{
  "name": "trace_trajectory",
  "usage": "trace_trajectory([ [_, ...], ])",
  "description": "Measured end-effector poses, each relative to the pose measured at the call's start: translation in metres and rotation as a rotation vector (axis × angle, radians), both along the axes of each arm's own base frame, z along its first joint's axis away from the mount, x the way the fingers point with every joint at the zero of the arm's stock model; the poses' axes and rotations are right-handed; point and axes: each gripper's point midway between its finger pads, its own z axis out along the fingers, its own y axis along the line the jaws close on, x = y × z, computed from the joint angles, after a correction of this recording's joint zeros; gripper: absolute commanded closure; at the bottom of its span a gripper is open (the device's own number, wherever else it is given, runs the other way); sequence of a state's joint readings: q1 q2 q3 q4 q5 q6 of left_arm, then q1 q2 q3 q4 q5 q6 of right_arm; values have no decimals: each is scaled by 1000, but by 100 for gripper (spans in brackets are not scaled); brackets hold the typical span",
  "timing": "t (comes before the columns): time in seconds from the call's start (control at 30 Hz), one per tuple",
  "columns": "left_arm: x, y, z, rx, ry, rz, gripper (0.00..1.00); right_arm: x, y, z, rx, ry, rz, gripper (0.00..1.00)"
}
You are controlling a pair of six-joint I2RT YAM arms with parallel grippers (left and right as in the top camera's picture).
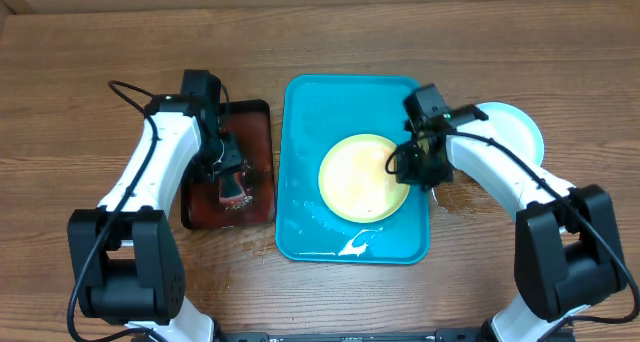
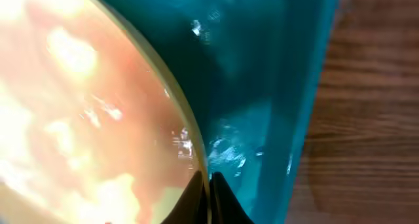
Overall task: Clean dirty plates on tray and stack at the side
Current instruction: 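Return the sponge to the black tray with the left gripper, then lift the yellow plate with the right gripper and tilt it over the tray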
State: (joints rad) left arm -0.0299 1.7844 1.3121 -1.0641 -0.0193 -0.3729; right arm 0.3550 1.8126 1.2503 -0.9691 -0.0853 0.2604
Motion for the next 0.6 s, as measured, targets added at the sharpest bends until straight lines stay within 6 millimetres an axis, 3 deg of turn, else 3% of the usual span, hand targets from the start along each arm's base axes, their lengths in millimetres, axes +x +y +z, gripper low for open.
trace_trajectory([
  [0.1, 4, 5, 19, -11, -1, 22, 53, 13, 18, 32, -17, -66, 85, 96],
  [0.2, 17, 16, 50, -23, -48, 59, 51, 28, 41, 66, -17, -169, 151, 96],
  [0.37, 39, 39, 117, -24, -181, 120, 41, 53, 99, 119, 37, -414, 251, 96],
  [0.5, 48, 50, 162, -30, -299, 155, 34, 58, 138, 136, 29, -565, 280, 96],
  [0.6, 53, 50, 192, -49, -380, 162, 19, 57, 164, 136, -4, -643, 285, 96],
])
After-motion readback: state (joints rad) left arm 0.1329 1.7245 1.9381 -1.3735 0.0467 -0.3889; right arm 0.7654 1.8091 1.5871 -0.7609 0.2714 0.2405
